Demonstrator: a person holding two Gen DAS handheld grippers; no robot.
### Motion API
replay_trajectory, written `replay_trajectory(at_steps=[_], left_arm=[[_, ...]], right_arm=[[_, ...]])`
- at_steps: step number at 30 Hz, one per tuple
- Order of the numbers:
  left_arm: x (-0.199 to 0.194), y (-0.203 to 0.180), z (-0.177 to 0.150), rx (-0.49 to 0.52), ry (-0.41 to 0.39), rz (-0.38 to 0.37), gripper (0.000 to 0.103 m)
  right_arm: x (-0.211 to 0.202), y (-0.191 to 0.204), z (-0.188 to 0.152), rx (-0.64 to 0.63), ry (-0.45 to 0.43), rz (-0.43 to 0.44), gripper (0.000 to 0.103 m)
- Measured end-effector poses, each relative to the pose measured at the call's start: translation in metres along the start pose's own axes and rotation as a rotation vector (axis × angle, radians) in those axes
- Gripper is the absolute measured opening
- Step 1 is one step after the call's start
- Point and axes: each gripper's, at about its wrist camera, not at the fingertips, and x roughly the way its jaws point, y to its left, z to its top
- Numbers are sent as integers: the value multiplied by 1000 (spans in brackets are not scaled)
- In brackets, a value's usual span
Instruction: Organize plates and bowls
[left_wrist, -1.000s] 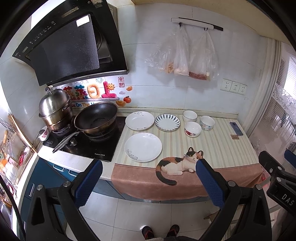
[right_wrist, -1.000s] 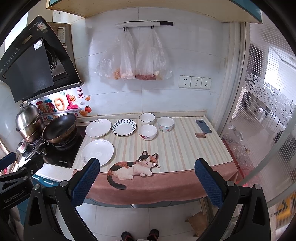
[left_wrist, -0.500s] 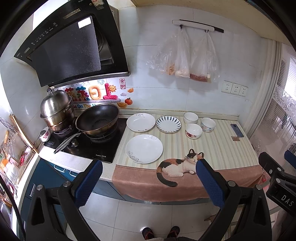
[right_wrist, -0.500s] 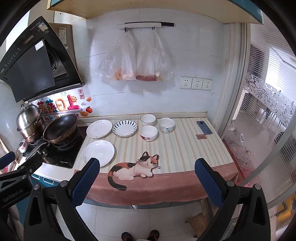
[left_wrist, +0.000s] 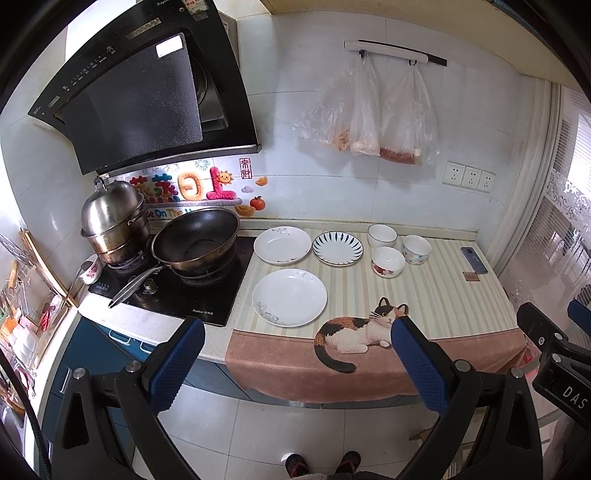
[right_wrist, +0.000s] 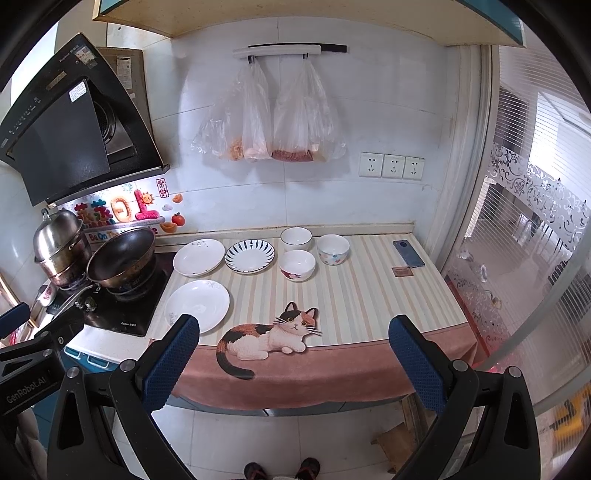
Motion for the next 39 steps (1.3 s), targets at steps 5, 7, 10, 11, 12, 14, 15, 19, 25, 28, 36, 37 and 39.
replay_trajectory(at_steps=[5, 7, 10, 11, 12, 14, 15, 19, 25, 28, 36, 37, 39], left_arm=[[0, -1, 0, 0, -2, 2, 103], [0, -1, 0, -1, -3, 1, 103], [1, 1, 4, 0, -5, 0, 103], [1, 1, 4, 0, -5, 0, 103], [0, 1, 4, 1, -5, 1, 103], [1, 1, 4, 1, -5, 1, 103], [1, 0, 3, 1, -5, 0, 103], [3, 2, 6, 2, -2, -3, 103], [27, 19, 9, -11, 13, -12, 103], [49, 35, 6, -14, 3, 18, 103], [162, 89, 6, -71, 112, 88, 103], [185, 96, 7, -89, 153, 82, 103], [221, 104, 6, -115, 202, 85, 103]], right_arm=[[0, 0, -1, -1, 1, 0, 103], [0, -1, -1, 0, 0, 0, 103], [0, -1, -1, 1, -1, 1, 103], [0, 0, -1, 0, -1, 1, 103], [0, 0, -1, 0, -1, 0, 103], [0, 0, -1, 0, -1, 1, 103], [0, 0, -1, 0, -1, 1, 103], [0, 0, -1, 1, 1, 1, 103], [7, 8, -1, 23, 16, -2, 103], [19, 12, -2, 49, 10, 1, 103], [135, 28, -18, 142, 202, 148, 103], [150, 32, -21, 135, 225, 155, 103], [194, 44, -28, 105, 291, 160, 103]])
